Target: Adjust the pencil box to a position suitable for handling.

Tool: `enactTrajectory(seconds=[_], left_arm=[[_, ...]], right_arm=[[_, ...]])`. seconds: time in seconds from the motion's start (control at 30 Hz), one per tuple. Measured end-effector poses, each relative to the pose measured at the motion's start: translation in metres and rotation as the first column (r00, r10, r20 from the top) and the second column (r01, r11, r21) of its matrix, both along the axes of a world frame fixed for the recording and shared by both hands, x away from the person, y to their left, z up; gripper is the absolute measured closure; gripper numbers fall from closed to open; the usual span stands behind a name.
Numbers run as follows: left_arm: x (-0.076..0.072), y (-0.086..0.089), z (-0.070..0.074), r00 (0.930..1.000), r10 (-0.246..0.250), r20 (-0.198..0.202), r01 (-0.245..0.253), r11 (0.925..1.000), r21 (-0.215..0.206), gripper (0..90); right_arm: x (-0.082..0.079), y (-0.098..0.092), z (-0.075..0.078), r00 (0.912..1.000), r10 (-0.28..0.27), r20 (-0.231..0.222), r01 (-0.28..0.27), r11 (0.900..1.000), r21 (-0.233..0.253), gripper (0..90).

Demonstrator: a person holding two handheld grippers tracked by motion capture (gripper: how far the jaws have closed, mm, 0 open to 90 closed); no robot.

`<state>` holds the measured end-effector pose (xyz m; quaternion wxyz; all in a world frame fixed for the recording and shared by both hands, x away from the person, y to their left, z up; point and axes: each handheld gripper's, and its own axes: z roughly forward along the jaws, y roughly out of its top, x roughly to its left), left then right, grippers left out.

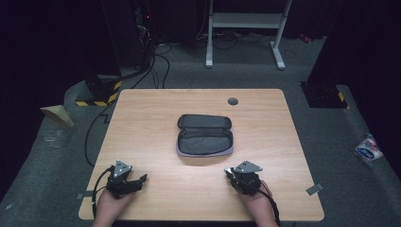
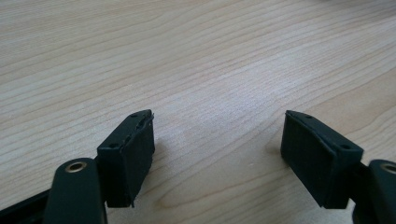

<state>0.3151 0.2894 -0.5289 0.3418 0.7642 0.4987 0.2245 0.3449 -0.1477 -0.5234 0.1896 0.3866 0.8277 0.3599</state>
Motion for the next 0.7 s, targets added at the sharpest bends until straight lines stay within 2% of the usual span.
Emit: enactTrajectory(seconds=[0.23, 0.5, 0.7], left_arm=[[0.0, 0.0, 0.0, 1.0, 0.0, 0.001, 0.0, 1.0, -0.001, 26.5], [0.0, 0.0, 0.0, 1.0, 0.002, 0.003, -0.002, 1.0, 0.004, 26.8], [0.0, -0.001, 0.0, 0.9997, -0.024, -0.005, 0.024, 0.9997, 0.008, 23.1]], right_arm=[[-0.001, -0.001, 0.003, 0.9999, -0.004, 0.012, 0.004, 1.0, 0.012, 72.1], [0.0, 0.0, 0.009, 0.9991, -0.034, 0.024, 0.033, 0.999, 0.041, 72.1], [0.004, -0.006, 0.015, 0.9973, -0.062, 0.039, 0.06, 0.997, 0.043, 72.1]])
